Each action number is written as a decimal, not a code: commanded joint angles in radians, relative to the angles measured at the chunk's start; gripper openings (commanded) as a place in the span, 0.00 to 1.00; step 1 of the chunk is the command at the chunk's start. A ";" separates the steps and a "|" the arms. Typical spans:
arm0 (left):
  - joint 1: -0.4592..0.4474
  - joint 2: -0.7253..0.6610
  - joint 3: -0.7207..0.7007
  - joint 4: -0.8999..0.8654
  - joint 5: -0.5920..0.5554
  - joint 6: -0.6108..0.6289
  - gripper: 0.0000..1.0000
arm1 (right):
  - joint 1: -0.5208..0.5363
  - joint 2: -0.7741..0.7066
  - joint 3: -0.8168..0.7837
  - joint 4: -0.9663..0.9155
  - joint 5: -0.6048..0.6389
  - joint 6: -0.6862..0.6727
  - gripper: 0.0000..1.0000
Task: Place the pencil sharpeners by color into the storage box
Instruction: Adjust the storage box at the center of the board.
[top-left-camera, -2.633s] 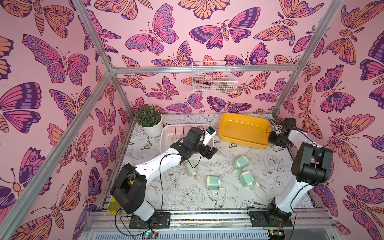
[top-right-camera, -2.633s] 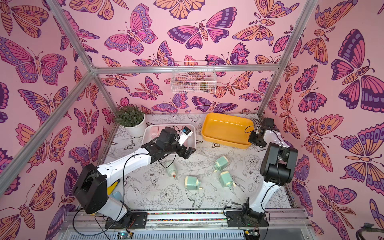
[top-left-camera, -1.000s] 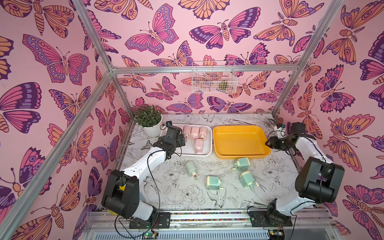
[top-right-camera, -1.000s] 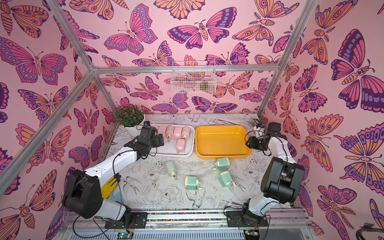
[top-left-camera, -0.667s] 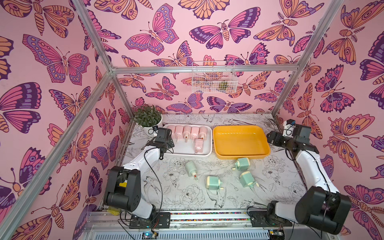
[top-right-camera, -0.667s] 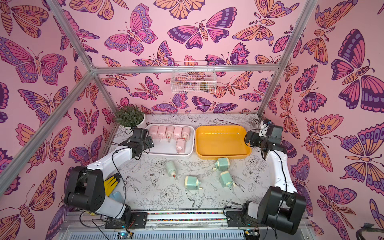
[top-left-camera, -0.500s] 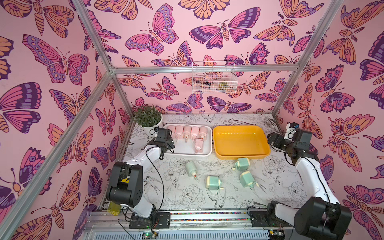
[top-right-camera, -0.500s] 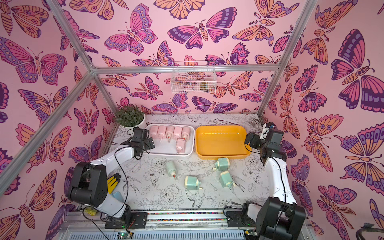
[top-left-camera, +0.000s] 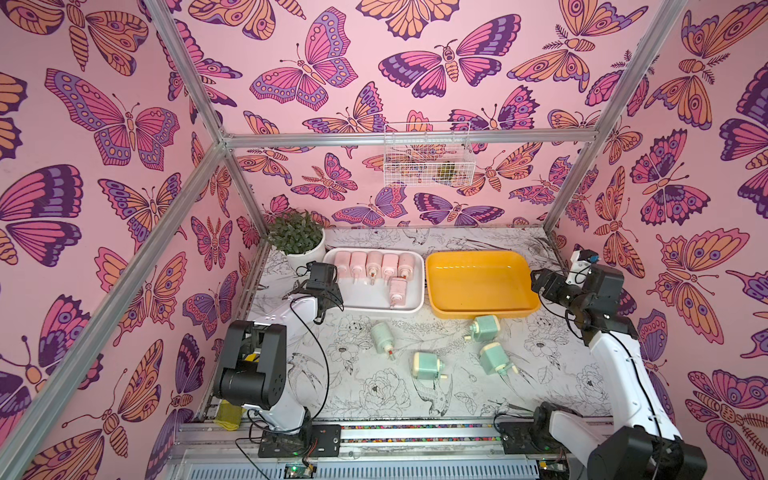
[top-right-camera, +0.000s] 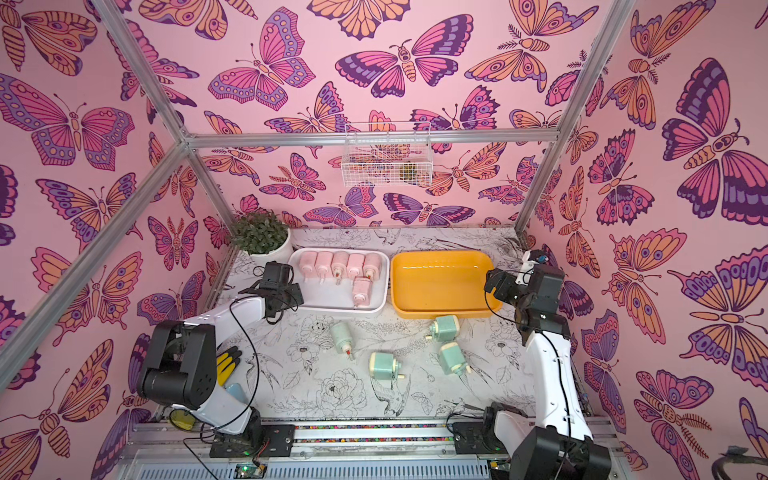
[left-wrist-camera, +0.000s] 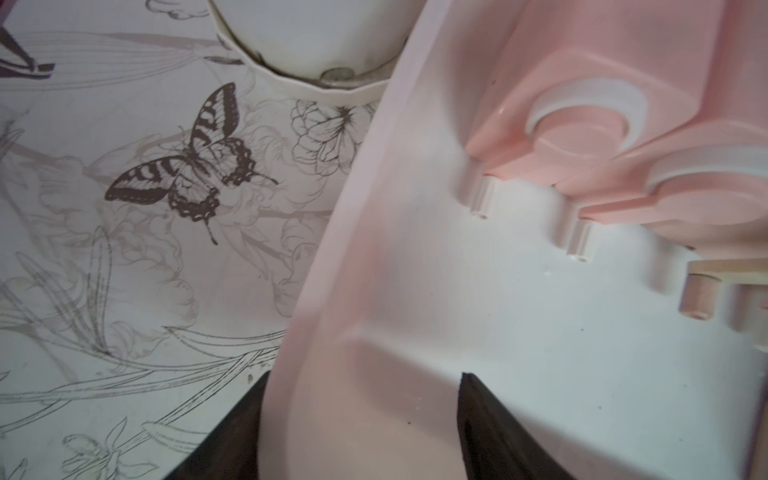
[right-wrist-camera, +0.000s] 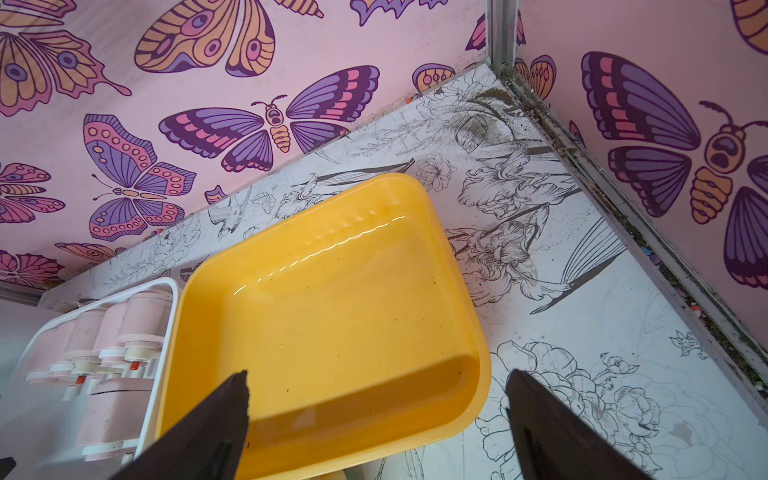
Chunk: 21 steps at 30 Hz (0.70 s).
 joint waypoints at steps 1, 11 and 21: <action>0.036 0.020 0.013 -0.070 -0.002 -0.040 0.55 | 0.007 0.000 0.015 0.009 -0.028 0.014 0.99; 0.040 -0.012 0.014 -0.118 0.087 -0.105 0.30 | 0.016 -0.003 0.015 -0.005 -0.050 0.023 0.99; 0.010 -0.057 -0.037 -0.102 0.101 -0.246 0.22 | 0.056 0.014 0.013 0.010 -0.074 0.033 0.99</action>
